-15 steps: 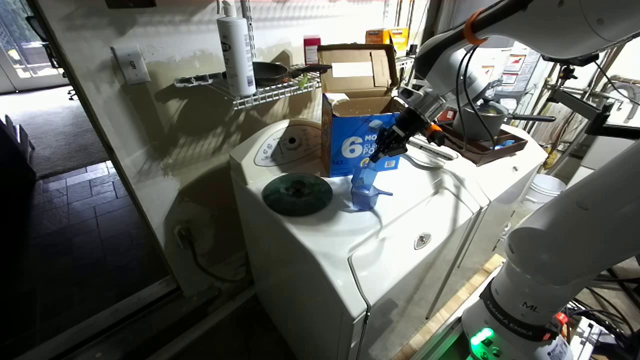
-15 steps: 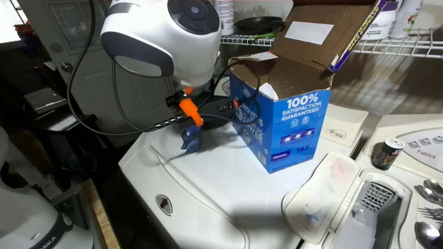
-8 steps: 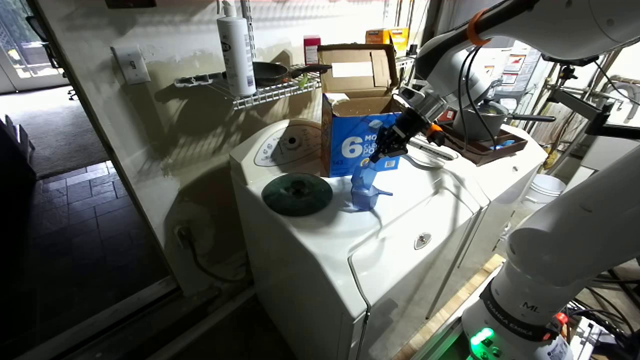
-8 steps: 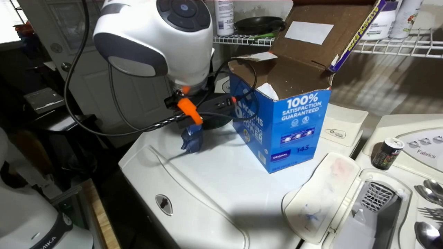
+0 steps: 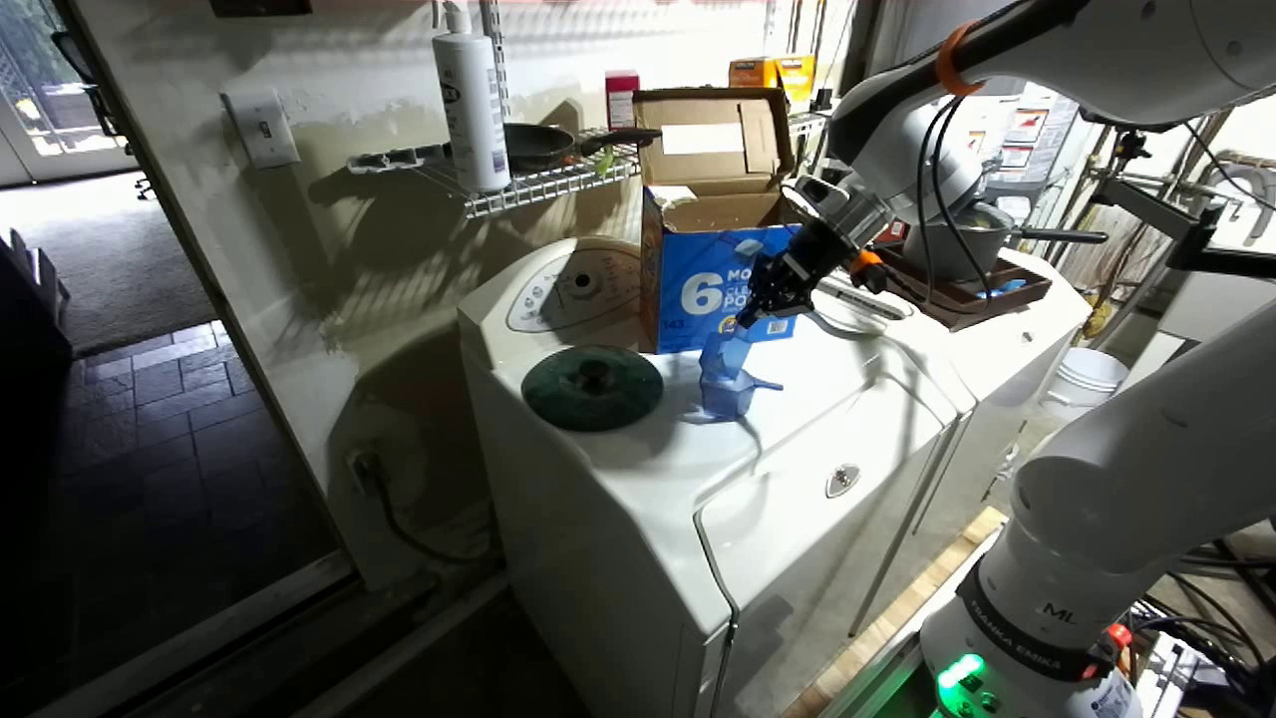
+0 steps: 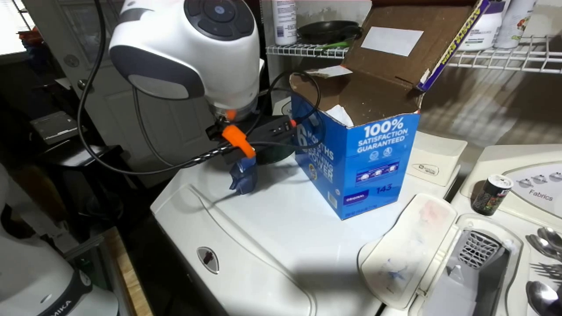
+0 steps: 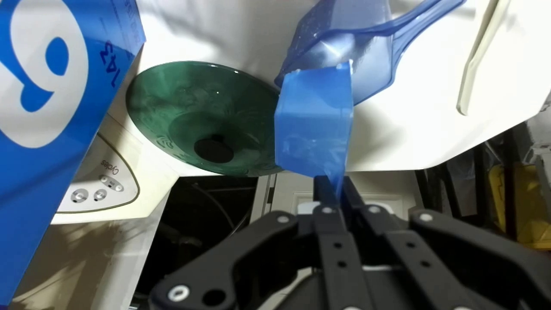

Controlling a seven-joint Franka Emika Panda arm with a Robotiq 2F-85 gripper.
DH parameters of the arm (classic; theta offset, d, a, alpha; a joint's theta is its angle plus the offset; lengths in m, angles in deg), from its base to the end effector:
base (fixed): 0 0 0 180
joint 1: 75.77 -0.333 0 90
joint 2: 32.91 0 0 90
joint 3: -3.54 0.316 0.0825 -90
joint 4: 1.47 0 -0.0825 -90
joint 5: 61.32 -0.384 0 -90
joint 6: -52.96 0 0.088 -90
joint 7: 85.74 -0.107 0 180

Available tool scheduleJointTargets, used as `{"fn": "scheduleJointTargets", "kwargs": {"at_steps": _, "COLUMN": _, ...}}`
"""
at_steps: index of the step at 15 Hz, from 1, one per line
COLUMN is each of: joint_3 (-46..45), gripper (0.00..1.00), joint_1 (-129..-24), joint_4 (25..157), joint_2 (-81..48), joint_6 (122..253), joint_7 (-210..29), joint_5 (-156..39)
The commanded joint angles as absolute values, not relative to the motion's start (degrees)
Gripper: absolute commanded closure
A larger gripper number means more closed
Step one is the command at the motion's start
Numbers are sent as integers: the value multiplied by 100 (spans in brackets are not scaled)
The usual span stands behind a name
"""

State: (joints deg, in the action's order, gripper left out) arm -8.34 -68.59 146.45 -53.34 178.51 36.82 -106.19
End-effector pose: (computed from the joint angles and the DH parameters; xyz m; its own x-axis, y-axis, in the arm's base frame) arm 0.3988 -0.1095 0.3868 0.1333 0.7728 0.6205 0.9453 -0.2872 0.1547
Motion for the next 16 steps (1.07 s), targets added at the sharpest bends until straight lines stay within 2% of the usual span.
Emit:
{"fn": "scheduleJointTargets", "kwargs": {"at_steps": 1, "joint_3": -824, "gripper": 98, "joint_1": -6933, "joint_4": 14890, "joint_2": -5629, "joint_6": 18060, "joint_7": 3870, "joint_5": -10564}}
{"fn": "scheduleJointTargets", "kwargs": {"at_steps": 16, "joint_3": -840, "gripper": 98, "joint_1": -7038, "joint_4": 15070, "joint_2": -5926, "joint_6": 18307, "joint_7": 4299, "joint_5": -10574}}
